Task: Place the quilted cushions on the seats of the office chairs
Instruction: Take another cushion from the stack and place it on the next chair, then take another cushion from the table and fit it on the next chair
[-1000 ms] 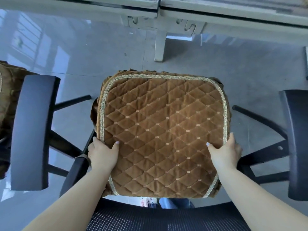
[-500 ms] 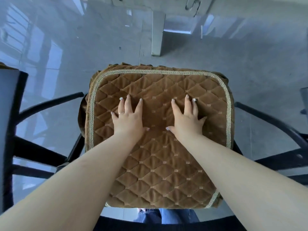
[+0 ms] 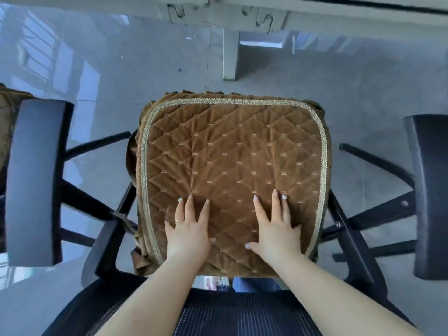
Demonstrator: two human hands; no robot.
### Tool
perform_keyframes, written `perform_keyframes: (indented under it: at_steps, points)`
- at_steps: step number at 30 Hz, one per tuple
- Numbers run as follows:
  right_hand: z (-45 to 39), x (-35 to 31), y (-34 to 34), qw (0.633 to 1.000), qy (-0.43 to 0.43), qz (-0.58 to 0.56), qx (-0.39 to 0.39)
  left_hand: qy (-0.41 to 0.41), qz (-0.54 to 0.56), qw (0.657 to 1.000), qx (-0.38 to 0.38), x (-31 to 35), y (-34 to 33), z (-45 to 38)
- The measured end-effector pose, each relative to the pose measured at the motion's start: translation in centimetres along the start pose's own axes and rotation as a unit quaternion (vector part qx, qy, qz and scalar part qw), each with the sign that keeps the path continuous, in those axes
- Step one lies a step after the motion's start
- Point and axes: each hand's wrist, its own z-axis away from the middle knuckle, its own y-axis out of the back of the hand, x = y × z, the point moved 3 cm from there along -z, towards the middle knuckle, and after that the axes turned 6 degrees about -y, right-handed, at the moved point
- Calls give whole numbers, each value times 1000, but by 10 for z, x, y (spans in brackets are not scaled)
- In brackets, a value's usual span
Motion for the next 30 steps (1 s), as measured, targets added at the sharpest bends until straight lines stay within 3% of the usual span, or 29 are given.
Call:
perform_keyframes:
  at_steps: [10,14,18,23,30]
  points:
    - [-11,-2,-16,1000,-1,5,15,2,-34,999,18,0,-16,-11]
    - [2,5,21,999,6,-32,14,21,58,997,44,11,17,3]
    - [30,22,79,989,-16,-139,40,-30,181,980,77,45,72,22]
    - [111,60,159,941,-19,-326,86,-67,356,926,106,96,147,90]
    - [221,134,255,849,1,-503,158,-88,452,872,165,173,229,187]
